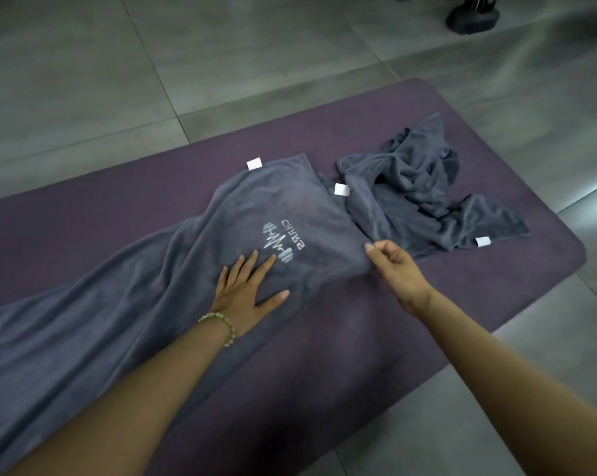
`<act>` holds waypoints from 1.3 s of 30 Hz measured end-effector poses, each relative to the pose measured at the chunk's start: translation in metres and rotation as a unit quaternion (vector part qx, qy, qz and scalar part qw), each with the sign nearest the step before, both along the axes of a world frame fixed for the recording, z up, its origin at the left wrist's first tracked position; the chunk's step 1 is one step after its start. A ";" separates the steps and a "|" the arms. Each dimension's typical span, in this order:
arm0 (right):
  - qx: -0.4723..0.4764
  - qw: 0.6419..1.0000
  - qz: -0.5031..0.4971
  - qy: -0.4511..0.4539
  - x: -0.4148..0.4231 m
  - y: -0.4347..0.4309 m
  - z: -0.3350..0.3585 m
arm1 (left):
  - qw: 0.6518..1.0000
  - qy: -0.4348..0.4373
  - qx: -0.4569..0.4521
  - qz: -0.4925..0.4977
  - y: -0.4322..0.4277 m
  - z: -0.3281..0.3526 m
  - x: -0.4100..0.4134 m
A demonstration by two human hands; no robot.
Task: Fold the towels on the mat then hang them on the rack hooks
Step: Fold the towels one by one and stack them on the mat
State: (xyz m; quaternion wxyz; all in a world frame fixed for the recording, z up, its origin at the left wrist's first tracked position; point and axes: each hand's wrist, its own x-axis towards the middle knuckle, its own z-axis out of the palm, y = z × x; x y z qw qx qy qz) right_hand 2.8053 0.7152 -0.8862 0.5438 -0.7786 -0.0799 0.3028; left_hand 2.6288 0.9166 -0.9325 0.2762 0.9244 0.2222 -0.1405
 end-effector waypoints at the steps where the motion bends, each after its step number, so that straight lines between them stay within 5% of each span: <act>1: 0.016 0.999 -0.021 0.019 0.001 -0.004 0.006 | 1.000 -0.013 -0.004 0.005 -0.004 0.001 0.000; 8: -0.075 0.988 -0.074 0.109 0.032 -0.076 0.017 | 0.998 -0.058 -0.008 -0.034 -0.043 0.007 0.004; 23: -0.071 0.983 -0.166 -0.010 -0.015 -0.132 -0.026 | 0.994 0.015 0.082 -0.071 -0.061 -0.006 0.005; 31: 0.015 0.999 0.012 -0.037 -0.041 -0.042 0.022 | 1.000 0.019 -0.005 -0.021 -0.042 0.021 -0.042; 39: 0.060 0.976 0.190 -0.083 -0.133 0.086 0.052 | 0.993 0.087 -0.023 0.079 0.059 0.064 -0.180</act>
